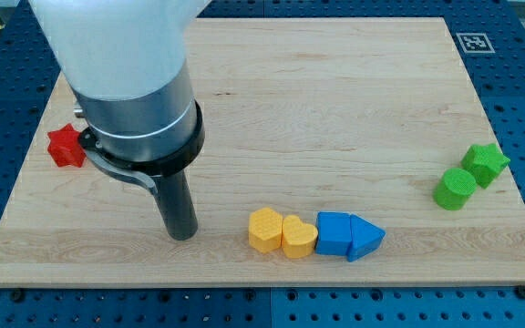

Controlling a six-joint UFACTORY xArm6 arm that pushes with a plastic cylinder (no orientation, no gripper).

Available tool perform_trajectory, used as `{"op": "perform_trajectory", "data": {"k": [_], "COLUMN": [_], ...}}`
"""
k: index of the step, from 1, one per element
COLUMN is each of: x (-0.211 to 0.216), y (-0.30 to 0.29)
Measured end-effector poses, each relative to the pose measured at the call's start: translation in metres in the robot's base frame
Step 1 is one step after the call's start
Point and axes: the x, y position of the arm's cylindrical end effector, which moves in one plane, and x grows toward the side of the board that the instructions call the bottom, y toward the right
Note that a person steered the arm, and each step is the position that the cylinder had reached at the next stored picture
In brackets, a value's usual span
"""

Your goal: Move your arm towards the red star

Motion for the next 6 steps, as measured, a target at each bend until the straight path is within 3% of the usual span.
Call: {"op": "perform_trajectory", "data": {"k": [4, 6], "x": [-0.012, -0.072], "y": [-0.149, -0.191]}}
